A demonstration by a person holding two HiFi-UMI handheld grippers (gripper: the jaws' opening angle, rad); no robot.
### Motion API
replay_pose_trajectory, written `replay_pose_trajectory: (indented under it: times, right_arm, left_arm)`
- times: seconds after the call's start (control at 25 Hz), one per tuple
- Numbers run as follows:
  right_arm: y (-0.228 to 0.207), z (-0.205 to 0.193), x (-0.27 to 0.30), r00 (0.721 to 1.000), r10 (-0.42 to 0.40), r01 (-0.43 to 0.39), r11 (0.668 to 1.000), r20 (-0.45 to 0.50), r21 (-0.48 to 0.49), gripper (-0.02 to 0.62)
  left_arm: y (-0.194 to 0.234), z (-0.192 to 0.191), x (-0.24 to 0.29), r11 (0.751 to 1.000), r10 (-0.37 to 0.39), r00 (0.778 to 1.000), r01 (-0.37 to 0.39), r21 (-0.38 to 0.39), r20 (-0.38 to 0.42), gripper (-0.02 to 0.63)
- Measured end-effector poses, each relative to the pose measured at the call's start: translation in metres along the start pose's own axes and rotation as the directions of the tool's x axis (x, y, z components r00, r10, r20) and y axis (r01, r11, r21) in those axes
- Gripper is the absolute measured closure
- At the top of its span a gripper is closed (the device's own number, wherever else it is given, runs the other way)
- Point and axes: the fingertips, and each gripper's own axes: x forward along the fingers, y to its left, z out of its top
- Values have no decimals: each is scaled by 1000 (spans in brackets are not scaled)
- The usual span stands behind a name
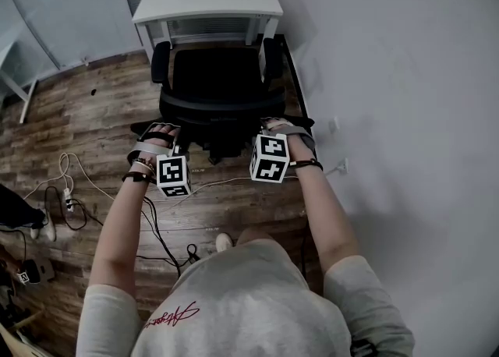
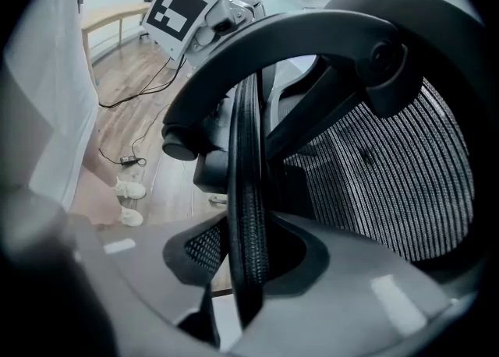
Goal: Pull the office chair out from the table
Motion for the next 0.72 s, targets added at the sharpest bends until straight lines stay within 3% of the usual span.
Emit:
replay_pose_trajectory:
  times: [0.72]
  right_arm:
    - [35,-13,-21,1000,-9,10,1000,13,-19,488]
  left_arm:
    - [-28,26,-23,1000,6,1000,-6,-10,-23,522]
